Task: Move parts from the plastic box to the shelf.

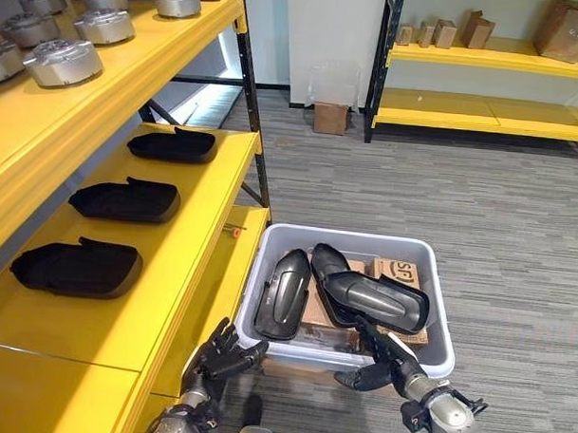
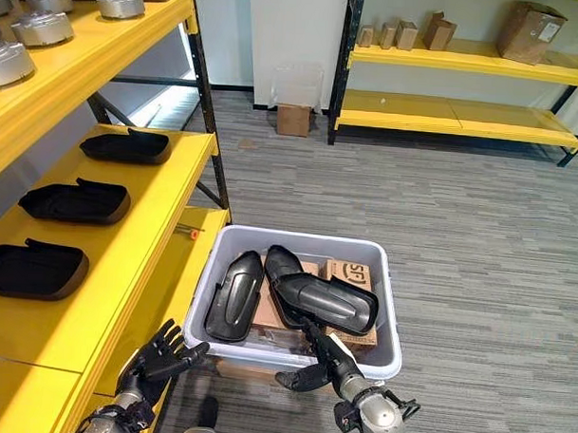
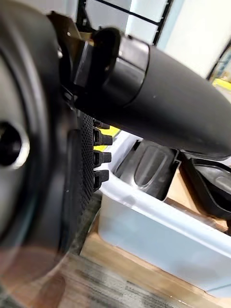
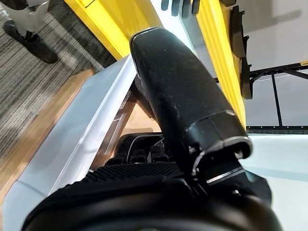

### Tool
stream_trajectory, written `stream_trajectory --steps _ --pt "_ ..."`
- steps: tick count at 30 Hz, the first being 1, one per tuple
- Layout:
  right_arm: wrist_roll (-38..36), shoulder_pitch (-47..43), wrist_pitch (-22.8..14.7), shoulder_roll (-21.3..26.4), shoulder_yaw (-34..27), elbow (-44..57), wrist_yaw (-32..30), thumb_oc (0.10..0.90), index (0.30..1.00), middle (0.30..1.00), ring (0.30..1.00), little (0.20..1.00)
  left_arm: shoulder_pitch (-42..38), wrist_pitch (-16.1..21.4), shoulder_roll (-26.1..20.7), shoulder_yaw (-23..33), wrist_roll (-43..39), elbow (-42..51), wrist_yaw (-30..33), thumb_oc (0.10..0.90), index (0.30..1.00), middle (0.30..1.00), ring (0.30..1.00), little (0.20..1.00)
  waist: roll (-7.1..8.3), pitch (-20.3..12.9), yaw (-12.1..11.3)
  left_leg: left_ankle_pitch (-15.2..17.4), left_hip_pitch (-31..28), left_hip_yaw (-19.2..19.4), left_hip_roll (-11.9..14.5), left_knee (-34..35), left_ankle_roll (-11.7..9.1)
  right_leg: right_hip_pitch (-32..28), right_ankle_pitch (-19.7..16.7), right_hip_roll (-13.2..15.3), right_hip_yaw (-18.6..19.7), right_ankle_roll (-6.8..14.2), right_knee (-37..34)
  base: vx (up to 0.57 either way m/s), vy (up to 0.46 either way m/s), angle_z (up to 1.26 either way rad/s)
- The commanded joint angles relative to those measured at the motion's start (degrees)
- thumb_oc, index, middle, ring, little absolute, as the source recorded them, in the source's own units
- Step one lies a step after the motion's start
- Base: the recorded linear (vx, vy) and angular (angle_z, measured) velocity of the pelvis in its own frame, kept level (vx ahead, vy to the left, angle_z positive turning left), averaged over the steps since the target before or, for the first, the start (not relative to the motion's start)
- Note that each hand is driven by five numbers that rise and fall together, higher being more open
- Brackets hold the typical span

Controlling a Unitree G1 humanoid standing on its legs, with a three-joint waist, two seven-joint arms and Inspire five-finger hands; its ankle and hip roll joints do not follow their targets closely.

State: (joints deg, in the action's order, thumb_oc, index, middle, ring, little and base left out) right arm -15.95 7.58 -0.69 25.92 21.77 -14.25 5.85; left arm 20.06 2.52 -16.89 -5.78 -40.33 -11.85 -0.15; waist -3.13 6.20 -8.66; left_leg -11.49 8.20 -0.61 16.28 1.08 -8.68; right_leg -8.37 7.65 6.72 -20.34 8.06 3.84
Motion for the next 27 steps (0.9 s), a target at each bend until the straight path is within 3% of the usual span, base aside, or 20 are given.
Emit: stream_trajectory --steps 1,3,4,5,8,9,12,14,21,27 --pt "-1.3 -5.6 -5.8 0.6 -1.3 6.3 -0.1 0.9 1.0 1.0 1.0 1.0 -5.0 4.4 -2.5 1.9 -2.7 4.4 -0.3 0.9 1.0 1.0 1.0 1.0 3.05 2.5 -1.0 -2.3 0.8 -3.3 2.8 -9.8 -0.4 2.0 0.0 -1.6 -1.4 -5.9 -0.9 -0.03 -0.149 0.19" --pt "-0.6 -5.5 -5.9 1.2 -1.6 6.5 -0.4 0.9 1.0 1.0 1.0 1.0 -4.6 4.2 -1.6 1.8 -3.1 4.2 -0.3 0.9 1.0 1.0 1.0 1.0 3.12 3.8 -1.0 -4.0 2.2 -1.3 3.1 -12.3 0.0 0.8 0.0 -2.3 -2.2 -6.7 -2.2 -0.01 -0.129 0.38" --pt "-0.4 -5.5 -5.8 1.5 -2.1 6.4 -1.0 0.9 1.0 1.0 1.0 1.0 -5.0 4.0 -1.6 1.3 -2.7 3.9 -0.5 0.9 1.0 1.0 1.0 1.0 3.63 4.9 -0.3 -1.8 3.8 3.6 2.8 -15.8 -0.2 0.0 0.3 -1.7 -3.2 -6.7 -2.8 -0.02 -0.104 0.46" --pt "-0.3 -5.6 -5.8 1.6 -2.3 6.4 -1.0 0.9 1.0 1.0 1.0 1.0 -5.3 4.0 -1.7 1.2 -2.6 3.8 -0.6 0.9 1.0 1.0 1.0 1.0 3.81 4.9 -0.1 0.1 4.6 5.3 2.3 -17.8 0.1 0.3 0.2 -1.5 -3.6 -6.7 -2.8 -0.04 -0.098 0.56" --pt "-0.4 -5.7 -5.5 1.2 -2.5 6.2 -0.6 0.9 1.0 1.0 1.0 1.0 -6.1 4.0 -2.4 0.9 -1.9 3.8 -1.0 0.9 1.0 1.0 1.0 1.0 4.6 4.3 -0.9 7.1 6.8 4.2 -3.4 -18.9 1.8 1.2 0.1 -0.5 -3.9 -5.8 -2.6 -0.03 0.036 0.46" --pt "-0.5 -5.1 -5.7 1.0 -3.1 7.0 -0.6 0.9 1.0 1.0 1.0 1.0 -6.3 3.8 -2.7 0.2 -1.5 3.8 -1.3 0.9 1.0 1.0 1.0 1.0 4.27 3.7 0.5 7.0 4.9 8.9 -2.1 -14.4 2.9 1.5 0.4 -0.7 -4.8 -5.9 -1.9 0.09 0.054 0.01" --pt "-0.4 -4.6 -5.3 -0.1 -3.4 6.2 -0.6 0.9 1.0 1.0 1.0 1.0 -7.0 3.9 -3.4 -0.1 -0.8 4.0 -1.3 0.9 1.0 1.0 1.0 1.0 4.56 2.8 0.0 8.5 3.5 6.5 -4.5 -12.7 3.1 1.6 0.2 0.3 -5.0 -5.3 -1.2 0.06 0.111 0.08" --pt "-1.0 -3.7 -5.2 -0.5 -4.1 6.5 -0.2 0.9 1.0 1.0 1.0 1.0 -7.7 3.8 -3.9 -0.4 -0.5 3.9 -1.7 0.9 1.0 1.0 1.0 1.0 4.83 2.4 1.1 8.7 3.6 8.3 -4.3 -12.5 3.1 1.2 -0.2 1.1 -6.0 -5.1 -1.2 0.04 0.09 0.05" --pt "-1.0 -2.8 -4.8 -1.5 -4.1 6.7 0.3 0.9 1.0 1.0 1.0 1.0 -7.2 3.8 -5.2 -0.6 -0.4 3.9 -1.8 0.9 1.0 1.0 1.0 1.0 5.61 1.1 0.9 10.6 1.1 9.8 -6.5 -10.0 4.3 0.3 -2.2 4.5 -5.9 -2.6 -1.8 0.07 0.134 0.04" --pt "0.1 -3.6 -4.8 -2.1 -4.0 6.2 0.1 0.9 1.0 1.0 1.0 1.0 -6.8 3.8 -5.6 -0.5 -0.3 4.1 -1.7 0.9 1.0 1.0 1.0 1.0 6.47 0.5 0.2 13.2 0.1 10.4 -9.7 -9.2 6.4 0.9 -5.0 7.8 -6.4 0.3 -0.5 0.06 0.155 0.0"
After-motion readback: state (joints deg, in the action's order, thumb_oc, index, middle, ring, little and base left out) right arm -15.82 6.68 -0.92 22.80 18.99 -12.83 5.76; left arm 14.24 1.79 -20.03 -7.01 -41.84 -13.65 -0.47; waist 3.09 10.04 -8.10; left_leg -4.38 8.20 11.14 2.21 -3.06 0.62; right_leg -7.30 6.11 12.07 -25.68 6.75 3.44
